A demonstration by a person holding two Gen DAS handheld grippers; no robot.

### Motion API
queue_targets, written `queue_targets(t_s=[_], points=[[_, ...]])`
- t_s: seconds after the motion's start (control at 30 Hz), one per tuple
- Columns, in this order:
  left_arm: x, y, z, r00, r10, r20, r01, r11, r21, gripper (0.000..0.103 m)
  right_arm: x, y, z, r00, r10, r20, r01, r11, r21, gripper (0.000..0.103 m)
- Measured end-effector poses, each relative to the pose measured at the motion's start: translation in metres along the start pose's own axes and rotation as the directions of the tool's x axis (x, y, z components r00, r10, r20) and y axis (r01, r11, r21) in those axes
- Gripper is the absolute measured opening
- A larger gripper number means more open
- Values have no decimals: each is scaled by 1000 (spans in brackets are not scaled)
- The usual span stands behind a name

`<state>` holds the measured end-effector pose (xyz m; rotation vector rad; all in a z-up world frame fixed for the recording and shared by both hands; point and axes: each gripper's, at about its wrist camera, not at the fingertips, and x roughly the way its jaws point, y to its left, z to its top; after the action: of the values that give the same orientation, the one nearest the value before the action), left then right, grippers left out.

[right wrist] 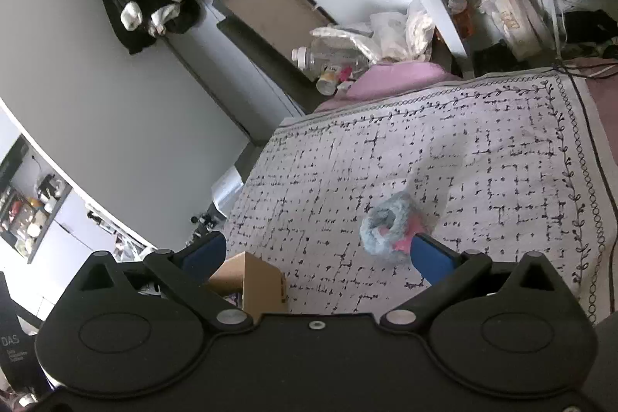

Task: Organize soft objects
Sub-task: 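Move both tools back toward the bagged grey plush on the bed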

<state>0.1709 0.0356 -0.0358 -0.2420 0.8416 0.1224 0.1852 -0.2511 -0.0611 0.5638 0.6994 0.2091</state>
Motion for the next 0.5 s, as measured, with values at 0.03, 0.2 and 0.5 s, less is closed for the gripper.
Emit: queue_targets(t_s=[0.03,0.2,0.5], points=[[-1,-1,0,1000,-11,-1,11,1000,-8,103,-2,-2,1,1000,-1,4,1,1000,1,103],[-3,-12,-4,1000,-3,7,3,1000,-5,103,-9,-15,5,1000,-12,15,11,1000,7,103],[4,-34,-9,1000,-4,-14,4,1000,8,103,-7,-34,10,1000,12,-20,-11,1000,24,103]])
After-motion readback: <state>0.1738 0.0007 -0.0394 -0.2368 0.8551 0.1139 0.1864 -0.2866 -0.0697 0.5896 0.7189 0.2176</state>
